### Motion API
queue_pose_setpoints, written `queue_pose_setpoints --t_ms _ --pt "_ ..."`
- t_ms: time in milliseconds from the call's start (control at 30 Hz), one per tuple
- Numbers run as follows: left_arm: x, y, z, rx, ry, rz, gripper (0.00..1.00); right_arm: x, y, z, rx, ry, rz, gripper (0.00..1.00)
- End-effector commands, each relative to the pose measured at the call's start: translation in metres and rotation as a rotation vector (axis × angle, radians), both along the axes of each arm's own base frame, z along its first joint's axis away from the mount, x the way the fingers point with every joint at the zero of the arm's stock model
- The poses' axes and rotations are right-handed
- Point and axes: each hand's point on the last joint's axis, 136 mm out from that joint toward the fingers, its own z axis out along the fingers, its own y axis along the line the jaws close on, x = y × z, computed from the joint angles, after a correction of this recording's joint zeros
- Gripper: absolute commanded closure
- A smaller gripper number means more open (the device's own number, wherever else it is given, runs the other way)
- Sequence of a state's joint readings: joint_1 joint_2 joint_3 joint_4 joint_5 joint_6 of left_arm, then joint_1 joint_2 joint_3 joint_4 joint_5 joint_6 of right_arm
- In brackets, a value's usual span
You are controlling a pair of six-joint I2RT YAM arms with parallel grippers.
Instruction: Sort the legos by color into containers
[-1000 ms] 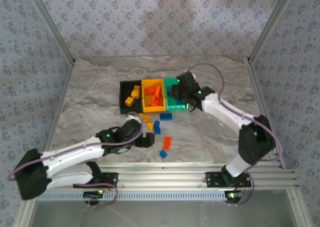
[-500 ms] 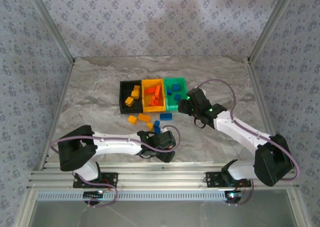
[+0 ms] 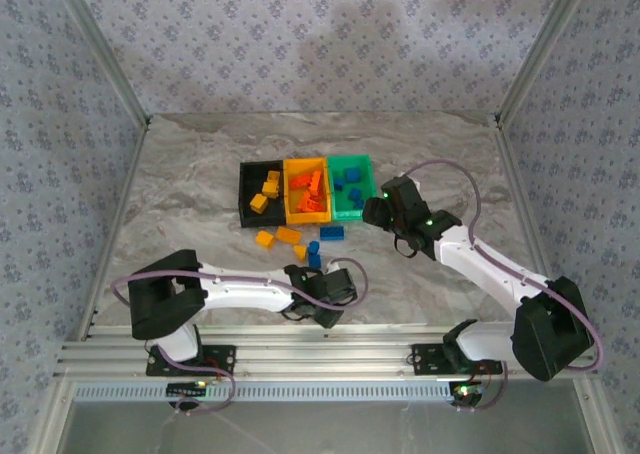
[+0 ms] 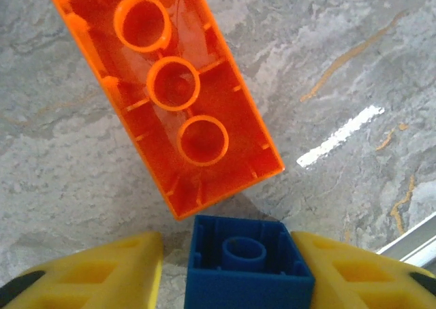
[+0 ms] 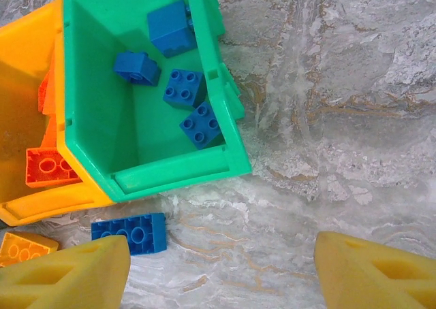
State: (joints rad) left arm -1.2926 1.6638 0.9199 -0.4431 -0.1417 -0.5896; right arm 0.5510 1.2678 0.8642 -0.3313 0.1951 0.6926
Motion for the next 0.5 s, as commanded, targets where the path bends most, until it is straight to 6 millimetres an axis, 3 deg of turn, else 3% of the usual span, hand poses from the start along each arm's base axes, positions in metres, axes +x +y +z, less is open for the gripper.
queue_pose_setpoints --t_ms 0,200,333,467 --pt "-0.001 -0.005 0.004 -0.003 -0.008 -0.022 0.54 0.000 -0.007 0.004 0.015 -0.015 -0.034 0.26" --pt "-0.001 0.001 0.015 -0.026 -0.022 -0.011 0.63 0.000 -0.008 0.002 0.020 -0.013 -0.042 0.26" --pt "-0.002 0.003 0.031 -0.088 -0.035 0.006 0.67 -0.002 -0.010 -0.002 0.024 -0.007 -0.054 0.26" --pt "0.010 0.008 0.055 -0.136 -0.092 0.039 0.69 -0.007 -0.015 -0.005 0.034 -0.006 -0.073 0.26"
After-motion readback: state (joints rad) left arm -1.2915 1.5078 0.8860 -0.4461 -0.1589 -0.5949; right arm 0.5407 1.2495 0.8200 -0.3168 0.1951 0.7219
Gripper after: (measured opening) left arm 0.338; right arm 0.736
